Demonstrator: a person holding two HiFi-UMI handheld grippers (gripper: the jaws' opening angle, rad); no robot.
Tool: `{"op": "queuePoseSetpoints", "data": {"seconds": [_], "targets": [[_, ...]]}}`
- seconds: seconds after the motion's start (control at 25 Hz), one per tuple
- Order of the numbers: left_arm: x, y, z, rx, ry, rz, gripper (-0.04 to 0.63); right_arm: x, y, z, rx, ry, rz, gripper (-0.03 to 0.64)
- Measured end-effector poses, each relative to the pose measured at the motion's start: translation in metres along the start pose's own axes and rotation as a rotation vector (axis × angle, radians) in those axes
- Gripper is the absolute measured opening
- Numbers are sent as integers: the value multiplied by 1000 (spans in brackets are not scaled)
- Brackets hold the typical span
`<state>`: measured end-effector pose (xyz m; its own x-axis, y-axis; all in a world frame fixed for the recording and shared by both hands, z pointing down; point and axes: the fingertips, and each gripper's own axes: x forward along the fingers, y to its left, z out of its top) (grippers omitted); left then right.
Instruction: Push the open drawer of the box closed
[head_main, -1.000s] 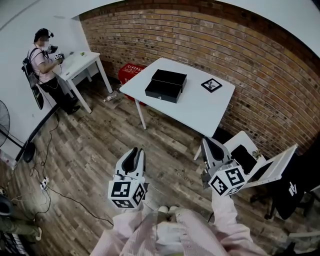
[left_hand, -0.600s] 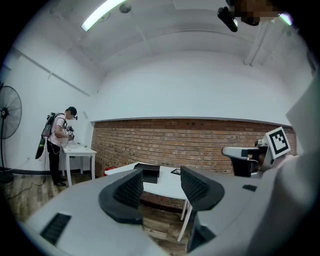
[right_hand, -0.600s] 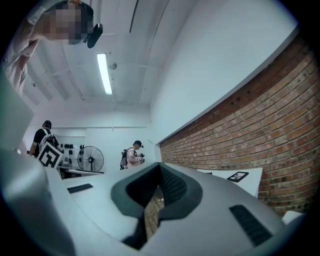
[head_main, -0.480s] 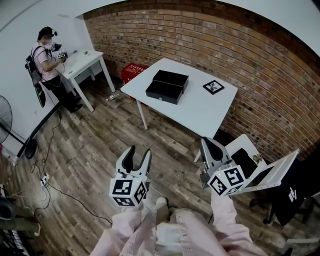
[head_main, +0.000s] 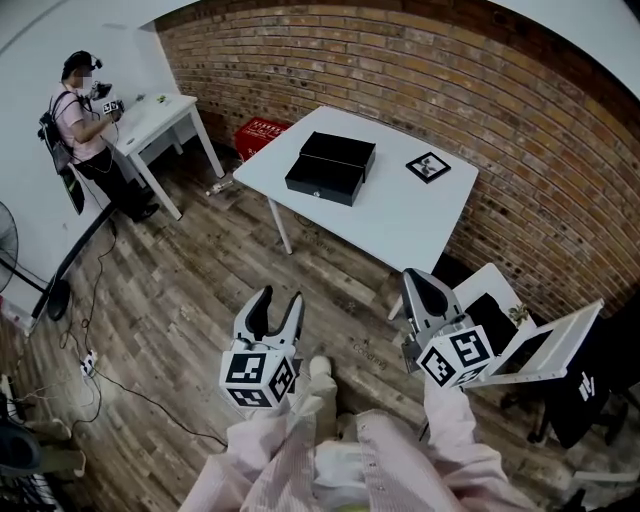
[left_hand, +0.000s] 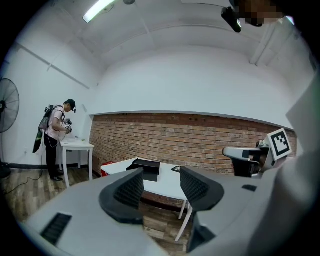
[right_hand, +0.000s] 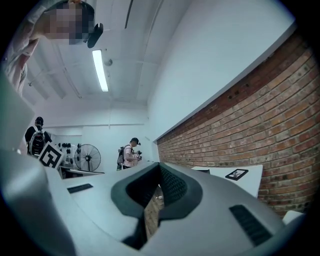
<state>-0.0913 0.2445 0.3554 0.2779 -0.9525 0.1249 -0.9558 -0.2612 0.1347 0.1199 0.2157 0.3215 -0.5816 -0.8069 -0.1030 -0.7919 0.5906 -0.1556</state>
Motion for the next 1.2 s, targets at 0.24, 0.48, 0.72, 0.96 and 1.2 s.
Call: {"op": "queuePoseSetpoints", "data": {"seconds": [0.24,0.48,0.72,0.96,1.2], "targets": [[46,25,-4,-18,28,-15,213,45,-21,-11,4,18,-23,0],[98,51,-11,-35,88,-46,210,96,-41,-26,23,50,-54,0],[141,75,-16,-46,126,-76,209,138,-54,-37,28,82,-73,0],[172,101,-22,-68,160,-103,201,179,-56,-48,31,96,-90,0],[196,111,-31,-72,197,-143,196,196,-64,-56,55,96,-130,0]]}}
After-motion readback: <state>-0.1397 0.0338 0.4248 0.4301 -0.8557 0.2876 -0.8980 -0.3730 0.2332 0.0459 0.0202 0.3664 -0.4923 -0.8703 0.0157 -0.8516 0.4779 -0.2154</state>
